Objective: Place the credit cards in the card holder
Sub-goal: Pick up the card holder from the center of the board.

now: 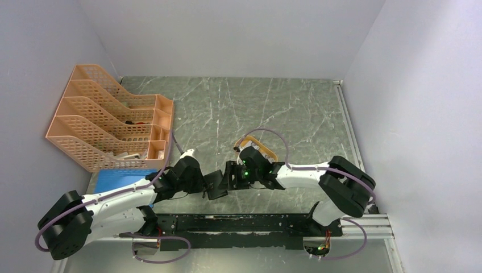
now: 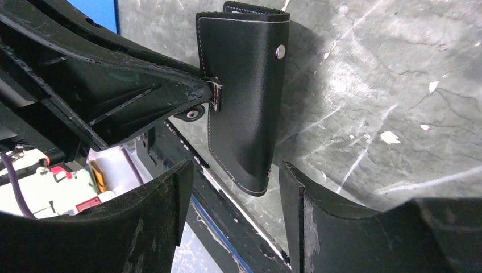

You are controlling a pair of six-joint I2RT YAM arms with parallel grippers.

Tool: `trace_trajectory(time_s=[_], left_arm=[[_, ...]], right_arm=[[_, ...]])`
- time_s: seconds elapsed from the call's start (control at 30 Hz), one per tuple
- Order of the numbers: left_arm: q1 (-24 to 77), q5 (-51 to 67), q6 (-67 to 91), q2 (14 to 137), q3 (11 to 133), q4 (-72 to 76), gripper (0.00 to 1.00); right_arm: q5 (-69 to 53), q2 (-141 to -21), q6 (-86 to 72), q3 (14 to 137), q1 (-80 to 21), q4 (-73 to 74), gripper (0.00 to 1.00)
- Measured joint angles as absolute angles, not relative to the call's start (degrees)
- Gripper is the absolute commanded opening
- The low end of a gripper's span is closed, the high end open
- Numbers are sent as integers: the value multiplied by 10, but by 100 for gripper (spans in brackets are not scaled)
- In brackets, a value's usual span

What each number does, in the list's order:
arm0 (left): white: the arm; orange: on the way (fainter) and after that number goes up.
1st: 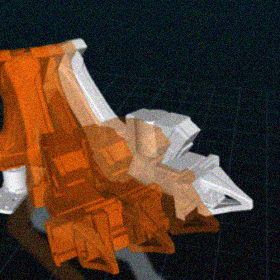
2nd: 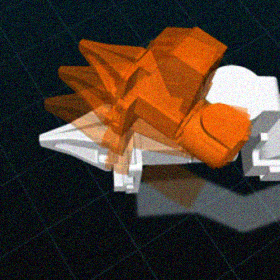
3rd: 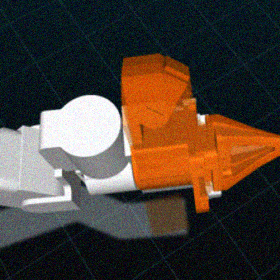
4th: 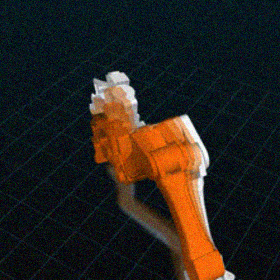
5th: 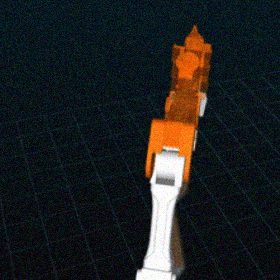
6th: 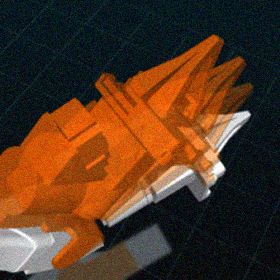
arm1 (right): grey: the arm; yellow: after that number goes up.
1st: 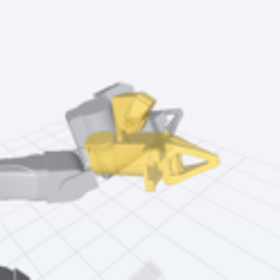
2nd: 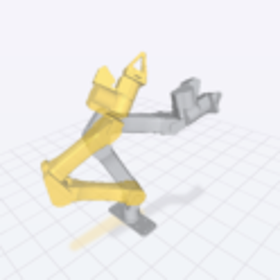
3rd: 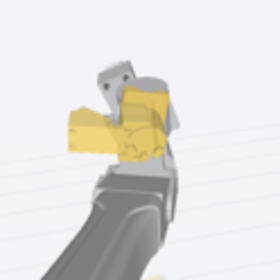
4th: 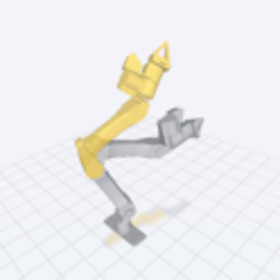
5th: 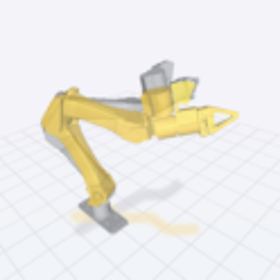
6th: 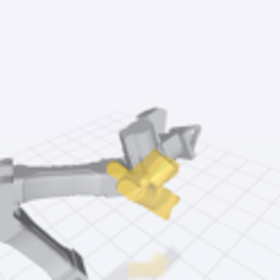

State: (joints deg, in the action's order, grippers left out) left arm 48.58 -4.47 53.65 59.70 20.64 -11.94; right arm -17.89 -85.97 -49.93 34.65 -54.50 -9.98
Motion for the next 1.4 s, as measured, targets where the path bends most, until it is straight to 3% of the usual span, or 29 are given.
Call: trace_trajectory(time_s=[0.4,0.97,1.3,1.4], left_arm=[[486,-49,569,592,197,-108,5],[486,-48,596,594,176,-74,5],[486,-48,599,593,175,-72,5],[486,-48,599,593,175,-73,5]], right_arm=[[-216,-912,-578,302,-544,-209,59],[-238,-975,-646,286,-544,-332,42],[-240,-993,-655,285,-545,-357,28],[-243,-995,-653,285,-545,-360,14]])
